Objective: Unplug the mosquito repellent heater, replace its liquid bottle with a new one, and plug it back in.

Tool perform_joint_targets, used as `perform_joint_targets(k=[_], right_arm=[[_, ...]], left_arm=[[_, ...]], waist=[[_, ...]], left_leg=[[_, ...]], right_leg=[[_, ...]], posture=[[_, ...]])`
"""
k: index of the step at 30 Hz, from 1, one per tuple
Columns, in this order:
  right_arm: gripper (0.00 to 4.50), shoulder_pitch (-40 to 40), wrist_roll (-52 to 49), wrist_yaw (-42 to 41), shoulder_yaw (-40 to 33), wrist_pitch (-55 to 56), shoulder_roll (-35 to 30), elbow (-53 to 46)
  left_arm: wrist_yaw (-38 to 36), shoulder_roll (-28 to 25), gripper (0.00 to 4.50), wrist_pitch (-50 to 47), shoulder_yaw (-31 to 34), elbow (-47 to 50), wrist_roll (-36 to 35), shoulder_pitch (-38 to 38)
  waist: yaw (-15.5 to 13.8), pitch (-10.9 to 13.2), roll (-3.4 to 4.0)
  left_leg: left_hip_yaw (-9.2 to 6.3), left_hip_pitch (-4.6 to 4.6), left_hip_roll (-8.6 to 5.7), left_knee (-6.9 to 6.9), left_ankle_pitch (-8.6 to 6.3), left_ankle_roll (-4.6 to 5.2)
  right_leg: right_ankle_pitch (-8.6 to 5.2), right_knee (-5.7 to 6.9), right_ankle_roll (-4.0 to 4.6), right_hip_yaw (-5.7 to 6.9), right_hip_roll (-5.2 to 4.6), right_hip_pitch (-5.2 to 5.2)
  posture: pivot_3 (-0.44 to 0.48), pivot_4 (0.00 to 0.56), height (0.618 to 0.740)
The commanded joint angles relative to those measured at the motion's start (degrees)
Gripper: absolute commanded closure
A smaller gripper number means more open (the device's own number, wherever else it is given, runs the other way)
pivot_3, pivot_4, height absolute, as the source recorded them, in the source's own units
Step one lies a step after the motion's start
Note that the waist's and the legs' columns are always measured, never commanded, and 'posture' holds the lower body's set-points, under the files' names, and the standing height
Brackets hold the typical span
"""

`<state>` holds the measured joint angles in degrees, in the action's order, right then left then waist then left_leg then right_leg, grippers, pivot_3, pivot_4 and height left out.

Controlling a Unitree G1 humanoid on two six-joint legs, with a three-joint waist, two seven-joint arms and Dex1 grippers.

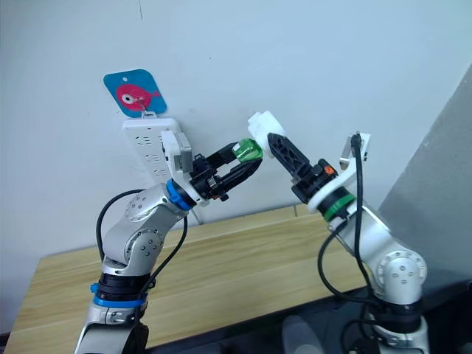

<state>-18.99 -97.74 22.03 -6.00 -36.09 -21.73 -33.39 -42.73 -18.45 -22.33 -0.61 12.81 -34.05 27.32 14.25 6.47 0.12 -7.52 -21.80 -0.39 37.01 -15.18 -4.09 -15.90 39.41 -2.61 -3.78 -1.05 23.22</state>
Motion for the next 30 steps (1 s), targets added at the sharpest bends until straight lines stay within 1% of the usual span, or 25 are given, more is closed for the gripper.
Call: perform_joint_targets(k=[1,5,8,11,14,17,23,25,30], right_arm=[[0.0,0.93,-8.04,-5.98,-3.35,-3.51,-6.53,-0.93],[0.0,3.16,-14.29,-12.98,-5.93,-9.43,-17.59,1.83],[0.0,4.3,-15.25,-21.38,-8.78,-15.44,-25.43,6.25],[0.0,3.95,-15.26,-26.43,-9.41,-19.24,-30.02,10.06],[0.0,3.68,-15.26,-29.13,-8.84,-21.42,-32.3,11.44],[0.0,3.64,-15.26,-32.35,-7.06,-24.16,-33.71,11.53],[0.0,2.5,-15.26,-35.41,-4.03,-26.89,-35.54,12.96],[0.0,2.01,-15.26,-36.4,-3.37,-27.43,-35.82,13.27],[0.0,-0.74,-15.26,-36.8,-1.38,-27.42,-34.15,14.87]], left_arm=[[-5.07,-2.64,2.2,-0.86,0.63,1.38,-2.45,0.06],[-12.4,-6.09,2.2,0.15,-0.38,-1.36,-2.0,0.74],[-19.35,-8.14,2.2,3.42,-2.42,-4.0,0.03,1.83],[-23.88,-8.86,2.2,6.09,-3.9,-5.28,1.17,1.95],[-26.36,-9.03,2.2,8.32,-4.57,-5.83,2.15,1.93],[-30.56,-9.42,2.2,13.34,-6.12,-5.89,4.31,1.26],[-31.93,-8.38,2.2,18.78,-6.4,-6.72,6.2,0.59],[-32.23,-8.34,2.2,19.55,-6.6,-6.88,6.59,0.54],[-33.25,-8.32,2.2,21.74,-6.74,-7.77,7.41,0.66]], waist=[[0.01,0.0,0.0],[-0.05,0.0,0.0],[-0.31,0.0,0.0],[-0.39,0.0,0.0],[-0.44,0.0,-0.01],[-0.55,0.0,-0.01],[-0.89,0.0,-0.02],[-1.08,0.0,-0.01],[-1.45,0.0,-0.02]], left_leg=[[0.0,0.0,0.0,0.0,0.0,0.0],[0.03,0.02,0.0,-0.01,0.0,0.01],[0.04,0.04,0.0,0.01,-0.01,0.02],[0.12,0.03,0.0,-0.01,-0.01,0.02],[0.13,0.01,0.03,-0.01,-0.02,0.03],[0.17,0.02,0.05,-0.01,-0.02,0.04],[0.25,0.03,0.05,0.01,-0.02,0.05],[0.26,0.02,0.05,0.01,-0.02,0.05],[0.28,0.04,0.05,0.02,-0.03,0.05]], right_leg=[[0.0,0.0,0.0,0.0,0.0,0.0],[-0.01,-0.02,-0.01,0.0,0.03,-0.02],[-0.02,-0.08,-0.02,-0.01,0.04,-0.08],[-0.01,-0.25,-0.03,-0.05,0.05,-0.13],[0.01,-0.33,-0.05,-0.06,0.06,-0.15],[0.01,-0.34,-0.05,-0.07,0.06,-0.14],[0.01,-0.35,-0.11,-0.16,0.06,-0.15],[-0.06,-0.37,-0.26,-0.17,0.06,-0.14],[-0.06,-0.37,-0.29,-0.19,0.06,-0.15]], posture=[[-0.271,0.055,0.72],[-0.271,0.058,0.72],[-0.268,0.062,0.72],[-0.272,0.063,0.72],[-0.274,0.064,0.72],[-0.275,0.065,0.72],[-0.269,0.071,0.72],[-0.269,0.071,0.72],[-0.265,0.069,0.72]])
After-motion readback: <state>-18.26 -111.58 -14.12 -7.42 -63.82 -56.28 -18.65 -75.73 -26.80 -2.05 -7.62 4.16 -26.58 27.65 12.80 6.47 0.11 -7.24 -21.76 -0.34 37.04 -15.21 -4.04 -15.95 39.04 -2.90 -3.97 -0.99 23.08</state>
